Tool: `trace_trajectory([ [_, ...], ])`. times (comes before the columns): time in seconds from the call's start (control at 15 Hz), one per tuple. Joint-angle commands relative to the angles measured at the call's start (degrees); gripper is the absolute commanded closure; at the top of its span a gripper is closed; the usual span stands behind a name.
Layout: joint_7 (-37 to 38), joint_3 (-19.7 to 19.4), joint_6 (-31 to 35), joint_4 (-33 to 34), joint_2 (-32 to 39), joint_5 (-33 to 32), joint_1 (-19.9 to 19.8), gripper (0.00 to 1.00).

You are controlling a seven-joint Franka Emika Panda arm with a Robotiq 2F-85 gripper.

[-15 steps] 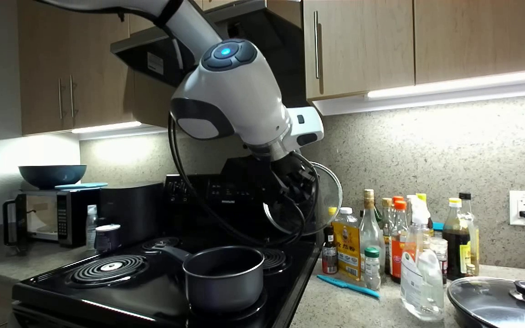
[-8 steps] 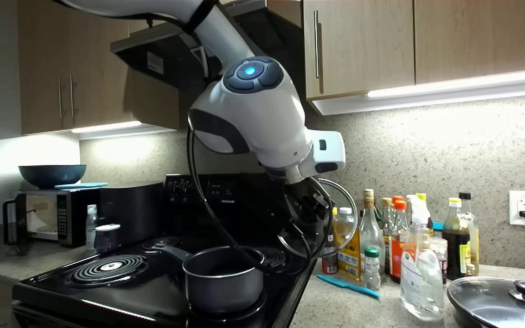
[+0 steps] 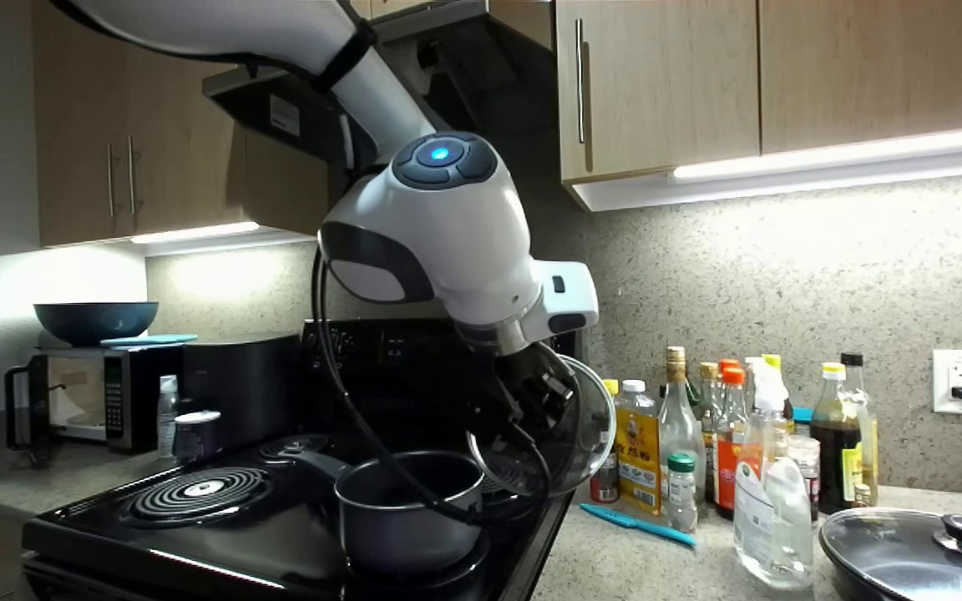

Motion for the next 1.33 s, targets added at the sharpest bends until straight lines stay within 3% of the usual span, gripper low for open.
trace_trajectory([
  [0.0, 0.9, 3.7, 1.6, -2.9, -1.0, -5.5, 2.3, 0.77],
  [0.27, 0.8, 8.1, 5.0, -4.0, -0.9, -9.8, 3.9, 0.77],
  [0.6, -0.8, 12.2, 11.2, -3.8, 0.2, -9.1, 5.2, 0.77],
  [1.07, -0.6, 12.5, 11.2, -2.0, 4.1, -12.5, 4.0, 0.77],
  [1.13, 0.1, 12.1, 10.0, -3.3, 2.2, -11.0, 4.7, 0.52],
  [1.27, 0.1, 12.1, 10.0, -3.0, 3.3, -11.7, 4.5, 0.52],
])
